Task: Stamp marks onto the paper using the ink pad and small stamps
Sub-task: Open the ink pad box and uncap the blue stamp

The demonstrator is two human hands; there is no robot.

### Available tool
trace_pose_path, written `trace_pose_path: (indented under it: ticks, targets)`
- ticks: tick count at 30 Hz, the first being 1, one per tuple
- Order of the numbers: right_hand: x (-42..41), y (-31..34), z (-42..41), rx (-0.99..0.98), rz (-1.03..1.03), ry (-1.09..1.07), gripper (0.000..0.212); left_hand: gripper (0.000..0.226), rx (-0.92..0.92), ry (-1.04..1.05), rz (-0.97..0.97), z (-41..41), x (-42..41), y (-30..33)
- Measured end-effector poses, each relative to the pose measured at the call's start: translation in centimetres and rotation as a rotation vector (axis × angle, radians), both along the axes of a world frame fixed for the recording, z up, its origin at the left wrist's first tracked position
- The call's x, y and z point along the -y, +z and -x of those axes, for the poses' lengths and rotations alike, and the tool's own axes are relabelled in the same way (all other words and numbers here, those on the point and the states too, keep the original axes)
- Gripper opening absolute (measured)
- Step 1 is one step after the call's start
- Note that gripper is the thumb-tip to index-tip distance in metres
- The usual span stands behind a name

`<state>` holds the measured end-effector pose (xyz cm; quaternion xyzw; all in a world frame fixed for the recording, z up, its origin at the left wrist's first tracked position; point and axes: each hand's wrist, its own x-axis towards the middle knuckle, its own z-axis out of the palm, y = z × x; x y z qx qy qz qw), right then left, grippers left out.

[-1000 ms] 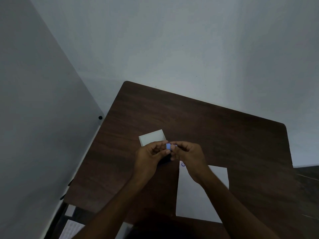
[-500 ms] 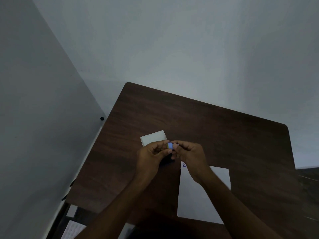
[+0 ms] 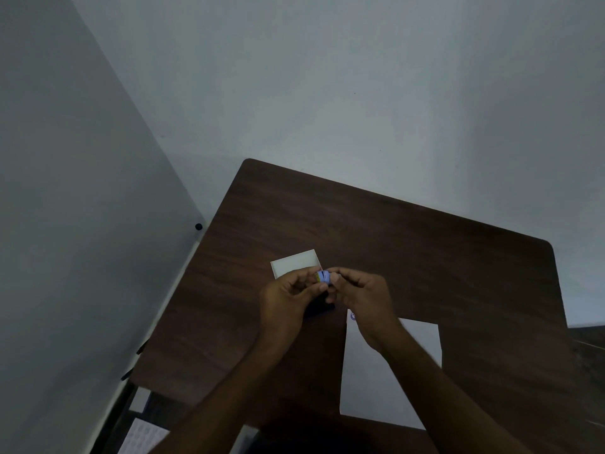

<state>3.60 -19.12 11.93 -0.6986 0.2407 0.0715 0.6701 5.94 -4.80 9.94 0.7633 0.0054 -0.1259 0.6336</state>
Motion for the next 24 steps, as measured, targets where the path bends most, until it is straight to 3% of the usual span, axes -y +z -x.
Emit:
trace_pose_path:
  ticks: [3,7,14,24]
  targets:
    - [-0.3,0.3,0.1,0.005,0.005,-0.01,0.017,0.032,-0.003,0.015,-0.011,0.3,-0.4,-0.3]
    - [-0.5,0.4,0.2,-0.015,-0.015,-0.007,0.019,0.032,0.107,0.034,-0.172,0.7,-2.3,-1.3]
    - [-1.4,0.7,0.1,-0.057,-0.13,-0.028,0.019,0.029,-0.104,0.186,-0.034,2.8,-6.8,-3.0]
    - [-4.7,-0.1,0.1,-0.11,-0.199,0.008,0.014,0.033,-0.2,0.368,-0.137,4.5,-11.9,-8.1]
